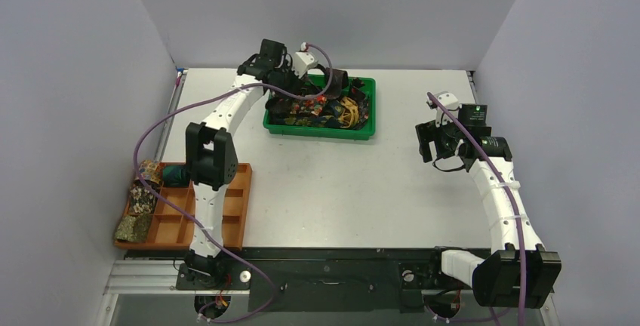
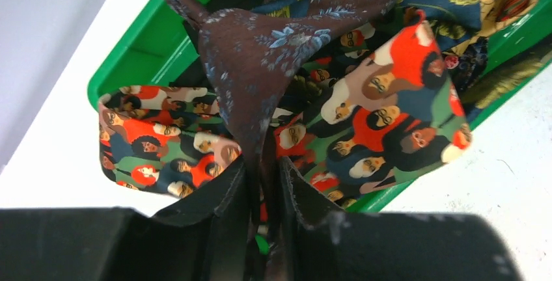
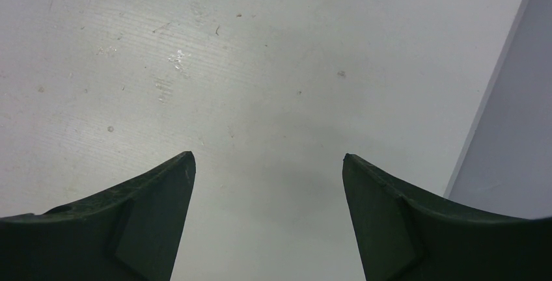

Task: Roll the ties
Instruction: Pick up the tie from the storage box.

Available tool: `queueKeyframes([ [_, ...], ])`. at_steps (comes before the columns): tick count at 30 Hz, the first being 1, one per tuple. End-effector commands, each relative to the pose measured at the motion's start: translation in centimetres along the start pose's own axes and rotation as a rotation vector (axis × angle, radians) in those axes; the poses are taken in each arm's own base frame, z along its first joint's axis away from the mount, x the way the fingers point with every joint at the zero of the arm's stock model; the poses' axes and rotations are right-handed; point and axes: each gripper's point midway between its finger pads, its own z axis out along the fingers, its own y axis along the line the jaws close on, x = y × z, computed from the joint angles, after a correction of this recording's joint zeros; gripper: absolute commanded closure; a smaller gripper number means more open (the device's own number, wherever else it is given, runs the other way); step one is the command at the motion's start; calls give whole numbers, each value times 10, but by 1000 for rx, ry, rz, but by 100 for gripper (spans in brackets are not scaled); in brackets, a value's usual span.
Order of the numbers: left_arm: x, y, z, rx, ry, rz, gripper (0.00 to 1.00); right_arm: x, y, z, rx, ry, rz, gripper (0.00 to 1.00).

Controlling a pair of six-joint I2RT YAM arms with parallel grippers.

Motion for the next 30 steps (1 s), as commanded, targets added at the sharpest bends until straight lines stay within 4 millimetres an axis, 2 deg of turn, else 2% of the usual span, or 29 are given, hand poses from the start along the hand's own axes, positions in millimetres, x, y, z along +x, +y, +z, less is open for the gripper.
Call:
queueKeyframes([
  [1, 3, 3, 13, -16, 18, -5, 74, -22, -10, -14, 48, -83, -14, 21],
  [2, -1, 7, 13, -28, 14, -6, 70, -22, -11, -14, 51, -82, -14, 21],
  [3, 5, 6, 20, -20, 35, -20, 61, -21, -11, -14, 51, -80, -15, 21],
  [4, -3, 10, 18, -32, 19, -20, 59, -21, -11, -13, 52, -79, -15, 21],
  [5, 2, 9, 25, -27, 35, -35, 54, -21, -12, -13, 53, -79, -15, 21],
  [6, -5, 13, 23, -38, 18, -35, 53, -22, -12, -13, 53, -79, -14, 21],
  [7, -2, 13, 29, -36, 27, -42, 52, -21, -12, -13, 54, -78, -13, 21],
  [8, -7, 16, 29, -45, 14, -39, 52, -22, -12, -13, 54, -78, -13, 21],
  [12, -2, 20, 39, -68, 31, -37, 52, -23, -15, -12, 58, -73, -12, 21],
  [17, 9, 16, 47, -55, 68, -31, 59, -27, -17, -11, 58, -75, -15, 21],
  [19, 12, 12, 47, -38, 75, -31, 70, -28, -17, -10, 56, -75, -13, 21],
  [20, 11, 11, 46, -32, 75, -32, 85, -29, -18, -9, 56, -75, -13, 21],
  [22, -1, 11, 37, -29, 47, -53, 100, -30, -17, -9, 53, -75, -12, 21],
  [25, -56, 16, -4, -33, -108, -72, 100, -33, -17, -9, 48, -85, -6, 22],
  [26, -82, 17, -26, -44, -184, -72, 100, -34, -15, -9, 41, -91, -2, 22],
  [27, -99, 16, -40, -51, -231, -64, 100, -35, -14, -9, 37, -94, 1, 22],
  [28, -125, 16, -67, -69, -312, -56, 100, -37, -13, -10, 30, -103, 6, 22],
  [29, -141, 13, -83, -78, -359, -43, 100, -39, -12, -11, 28, -109, 8, 22],
  [30, -166, 12, -112, -99, -440, -33, 100, -41, -12, -11, 25, -119, 14, 22],
])
